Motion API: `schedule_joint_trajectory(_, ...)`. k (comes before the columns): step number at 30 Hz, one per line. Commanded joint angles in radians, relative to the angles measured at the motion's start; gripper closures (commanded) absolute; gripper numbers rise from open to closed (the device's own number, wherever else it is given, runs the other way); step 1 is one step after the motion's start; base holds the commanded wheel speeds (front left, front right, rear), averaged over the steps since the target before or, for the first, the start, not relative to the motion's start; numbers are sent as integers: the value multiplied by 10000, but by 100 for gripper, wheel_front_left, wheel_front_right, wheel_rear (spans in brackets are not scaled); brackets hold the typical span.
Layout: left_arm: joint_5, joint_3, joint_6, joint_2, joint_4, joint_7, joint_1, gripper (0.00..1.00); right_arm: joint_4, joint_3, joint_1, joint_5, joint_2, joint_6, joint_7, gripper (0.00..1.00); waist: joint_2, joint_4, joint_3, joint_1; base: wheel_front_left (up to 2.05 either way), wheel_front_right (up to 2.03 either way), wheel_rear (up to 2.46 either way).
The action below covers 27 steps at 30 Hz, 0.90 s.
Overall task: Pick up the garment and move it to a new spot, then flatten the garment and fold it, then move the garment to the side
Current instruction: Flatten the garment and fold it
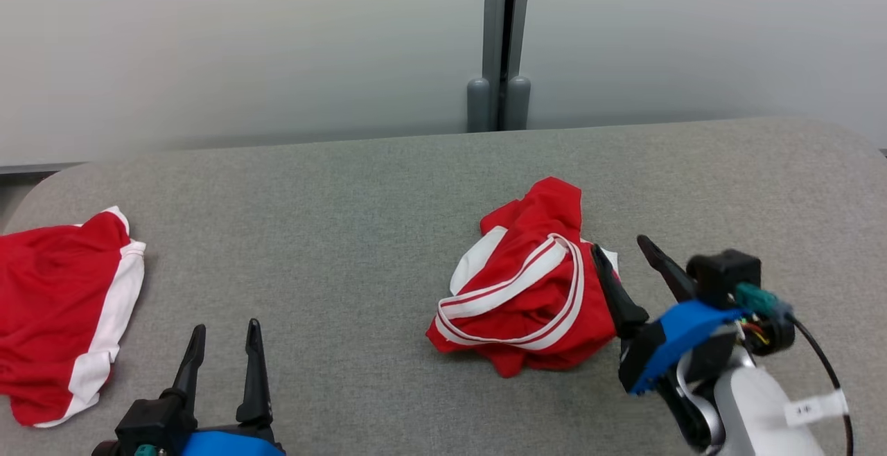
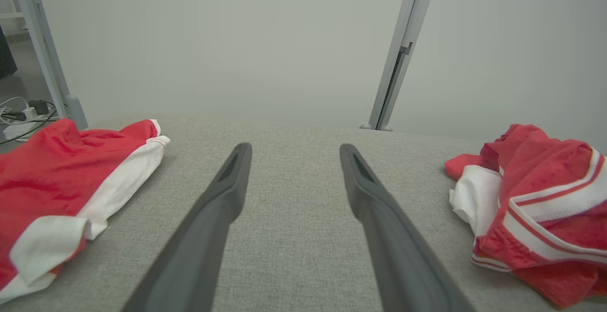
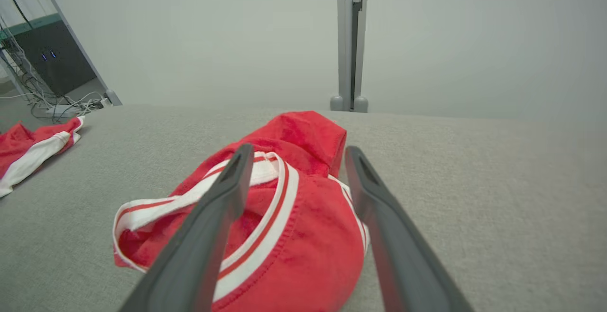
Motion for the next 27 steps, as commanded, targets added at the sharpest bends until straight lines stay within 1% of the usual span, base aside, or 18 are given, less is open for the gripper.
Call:
schedule_joint_trajectory(1, 65, 46, -83, 6, 21, -46, -198, 0, 233, 64, -501, -163, -50, 1, 463, 0, -1, 131, 147, -1, 0, 0, 0)
schedule_joint_trajectory(4, 106, 59, -176, 36, 31, -46, -413, 0, 779, 59, -1277, -496, -46, 1, 1426, 0, -1, 342, 402, -1, 0, 0, 0)
schedule_joint_trajectory(8, 160, 77, -248, -30, 61, -47, -572, 0, 1740, -186, -1878, -1049, -41, 1, 2359, 0, -1, 643, 677, -1, 0, 0, 0)
schedule_joint_trajectory(11, 213, 67, -281, -110, 60, -47, -690, 0, 2490, -275, -2173, -1155, -44, 1, 2696, 0, -1, 831, 850, -1, 0, 0, 0)
schedule_joint_trajectory(15, 274, 95, -356, -161, 139, -47, -769, 0, 3364, -329, -2414, -1184, -46, 1, 2798, 0, -1, 980, 935, -1, 0, 0, 0)
schedule_joint_trajectory(16, 299, 108, -378, -175, 154, -47, -780, 0, 3485, -353, -2461, -1202, -49, 1, 2764, 21, -1, 996, 934, -1, 0, 0, 0)
schedule_joint_trajectory(17, 318, 121, -395, -184, 164, -47, -793, 0, 3609, -373, -2492, -1206, -46, 1, 2724, 78, -1, 1002, 929, -1, 0, 0, 0)
schedule_joint_trajectory(18, 332, 138, -397, -186, 172, -47, -796, 0, 3734, -425, -2497, -1241, -49, 1, 2743, 100, -1, 998, 916, -1, 0, 0, 0)
schedule_joint_trajectory(22, 353, 156, -430, -230, 238, -47, -672, 0, 4010, -611, -2531, -1365, -46, 1, 2745, 100, -1, 961, 752, -1, 0, 0, 0)
schedule_joint_trajectory(25, 341, 184, -482, -278, 301, -47, -547, 0, 3906, -649, -2649, -1410, -58, 1, 2489, 100, -1, 886, 566, -1, 0, 0, 0)
schedule_joint_trajectory(27, 349, 204, -501, -306, 317, -47, -498, 0, 3638, -498, -2821, -1315, -53, 1, 2214, 100, -1, 821, 436, -1, 0, 0, 0)
